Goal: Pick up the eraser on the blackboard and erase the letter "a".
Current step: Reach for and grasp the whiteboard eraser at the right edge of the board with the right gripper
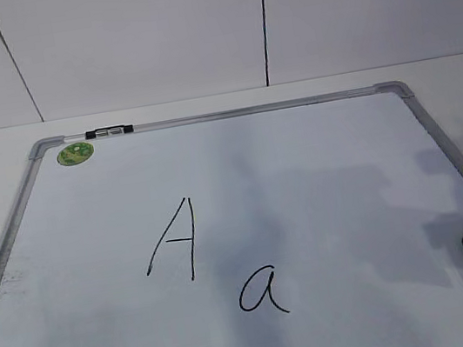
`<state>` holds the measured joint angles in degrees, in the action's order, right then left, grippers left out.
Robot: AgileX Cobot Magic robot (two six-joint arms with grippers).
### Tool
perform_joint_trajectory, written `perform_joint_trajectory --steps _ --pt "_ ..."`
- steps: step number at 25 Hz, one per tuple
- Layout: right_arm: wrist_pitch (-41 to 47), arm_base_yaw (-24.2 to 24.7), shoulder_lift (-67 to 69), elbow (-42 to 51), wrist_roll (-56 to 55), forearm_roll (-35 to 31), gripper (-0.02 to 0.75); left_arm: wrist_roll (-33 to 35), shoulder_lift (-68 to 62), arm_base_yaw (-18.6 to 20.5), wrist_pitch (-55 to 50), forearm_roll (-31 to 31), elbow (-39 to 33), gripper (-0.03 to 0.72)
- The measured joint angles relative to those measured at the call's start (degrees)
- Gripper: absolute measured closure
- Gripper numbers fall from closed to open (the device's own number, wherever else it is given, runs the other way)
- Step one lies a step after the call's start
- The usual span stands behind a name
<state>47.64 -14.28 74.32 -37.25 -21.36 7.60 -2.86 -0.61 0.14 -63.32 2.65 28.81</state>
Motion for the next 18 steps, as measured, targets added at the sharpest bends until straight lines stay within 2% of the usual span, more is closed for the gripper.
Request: perform_joint_trajectory --steps 18 --pt "-2.9 0.0 4.7 0.0 -1.3 0.2 0.063 0.0 0.0 0.0 0.0 0.0 0.0 0.444"
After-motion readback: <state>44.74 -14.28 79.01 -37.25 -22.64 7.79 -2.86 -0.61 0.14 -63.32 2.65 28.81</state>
